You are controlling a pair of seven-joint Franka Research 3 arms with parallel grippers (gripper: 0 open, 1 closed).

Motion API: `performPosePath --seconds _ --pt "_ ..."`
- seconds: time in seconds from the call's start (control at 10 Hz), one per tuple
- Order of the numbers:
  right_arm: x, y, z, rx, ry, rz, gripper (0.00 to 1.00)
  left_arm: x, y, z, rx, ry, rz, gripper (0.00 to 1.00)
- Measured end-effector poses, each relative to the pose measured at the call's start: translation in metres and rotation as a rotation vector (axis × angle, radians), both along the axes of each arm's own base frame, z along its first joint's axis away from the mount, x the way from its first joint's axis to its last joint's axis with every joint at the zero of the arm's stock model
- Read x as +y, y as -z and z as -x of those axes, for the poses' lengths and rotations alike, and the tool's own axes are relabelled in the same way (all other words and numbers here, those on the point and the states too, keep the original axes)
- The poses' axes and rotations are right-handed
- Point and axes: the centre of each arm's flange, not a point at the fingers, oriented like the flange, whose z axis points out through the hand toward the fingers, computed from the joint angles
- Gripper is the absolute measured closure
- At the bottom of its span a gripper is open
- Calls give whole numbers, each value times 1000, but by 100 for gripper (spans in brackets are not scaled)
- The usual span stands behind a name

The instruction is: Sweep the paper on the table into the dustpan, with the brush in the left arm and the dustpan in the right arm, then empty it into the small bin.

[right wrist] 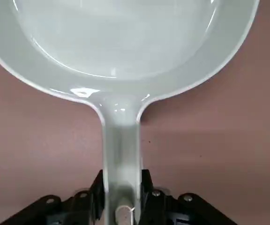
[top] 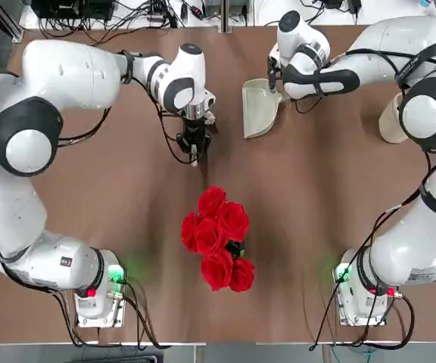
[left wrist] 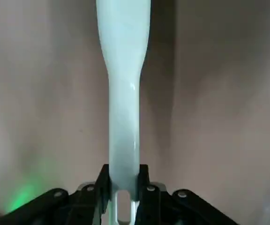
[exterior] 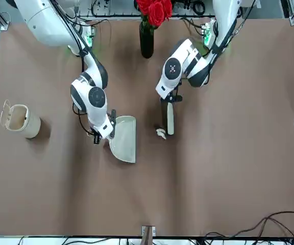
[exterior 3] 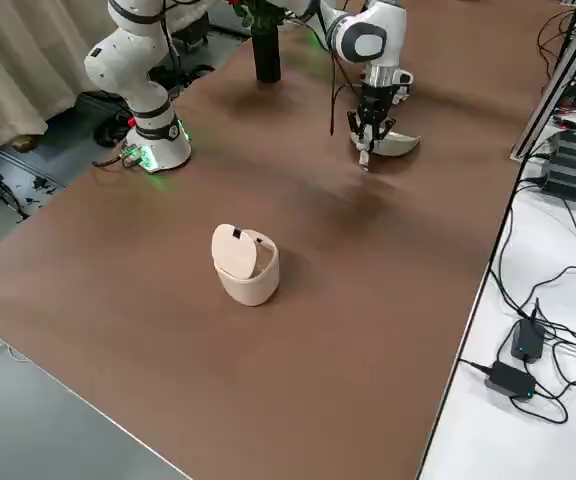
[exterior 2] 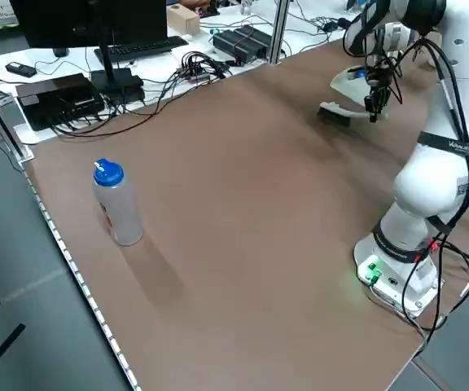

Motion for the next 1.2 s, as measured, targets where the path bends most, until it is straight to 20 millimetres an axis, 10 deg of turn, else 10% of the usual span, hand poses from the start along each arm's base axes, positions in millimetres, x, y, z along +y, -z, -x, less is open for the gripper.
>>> performPosePath --seconds 1.2 --pt "3 15 1 -1 -14 19 67 -94 -2 -3 -48 -95 51 73"
